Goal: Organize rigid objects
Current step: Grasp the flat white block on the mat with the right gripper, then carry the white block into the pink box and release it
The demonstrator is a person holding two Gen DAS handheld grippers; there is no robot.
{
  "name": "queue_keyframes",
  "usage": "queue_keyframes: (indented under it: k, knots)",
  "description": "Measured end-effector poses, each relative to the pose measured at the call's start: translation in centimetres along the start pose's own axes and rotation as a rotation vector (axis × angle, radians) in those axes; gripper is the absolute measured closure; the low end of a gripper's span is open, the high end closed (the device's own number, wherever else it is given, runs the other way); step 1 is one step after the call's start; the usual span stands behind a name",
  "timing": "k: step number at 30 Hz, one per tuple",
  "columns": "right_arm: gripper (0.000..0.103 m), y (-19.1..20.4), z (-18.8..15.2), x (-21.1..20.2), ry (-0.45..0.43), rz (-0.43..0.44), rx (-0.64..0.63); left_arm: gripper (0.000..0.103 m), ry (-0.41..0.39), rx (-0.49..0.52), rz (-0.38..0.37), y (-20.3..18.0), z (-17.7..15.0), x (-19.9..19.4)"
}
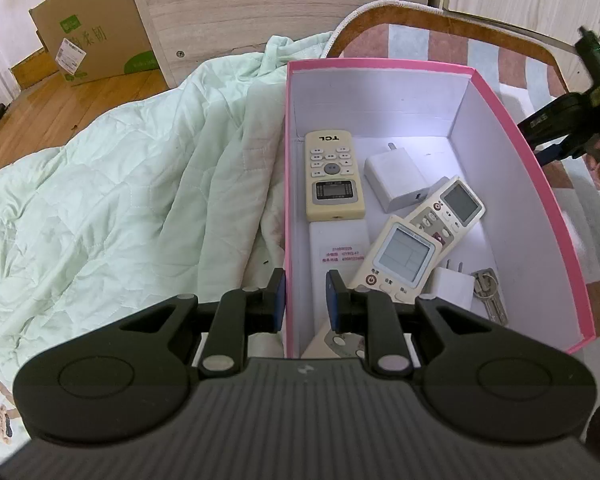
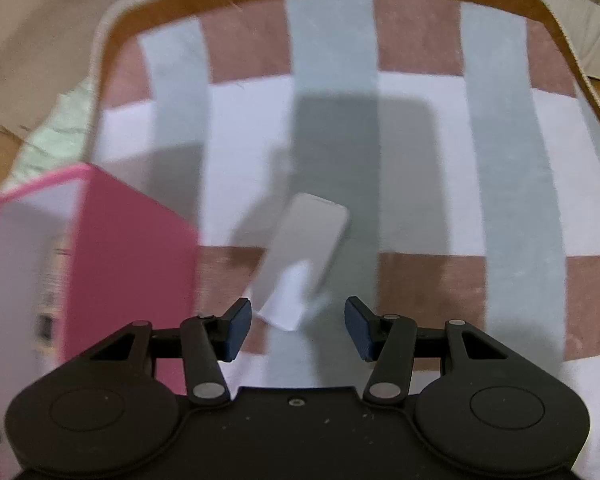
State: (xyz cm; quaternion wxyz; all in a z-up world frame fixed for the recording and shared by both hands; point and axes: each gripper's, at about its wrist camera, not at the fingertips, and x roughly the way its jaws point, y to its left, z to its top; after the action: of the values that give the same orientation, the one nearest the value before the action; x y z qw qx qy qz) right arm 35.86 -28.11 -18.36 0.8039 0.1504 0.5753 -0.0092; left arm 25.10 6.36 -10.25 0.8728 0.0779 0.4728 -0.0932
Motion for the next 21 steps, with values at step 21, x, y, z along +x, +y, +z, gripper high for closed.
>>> queue_keyframes:
  k: [21]
  knots:
    - [0.056,1.1,-2.0,-2.3,-0.295,-0.040,-0.091,0.083,0.009,0.001,0.003,0.0,-0.4,0.0]
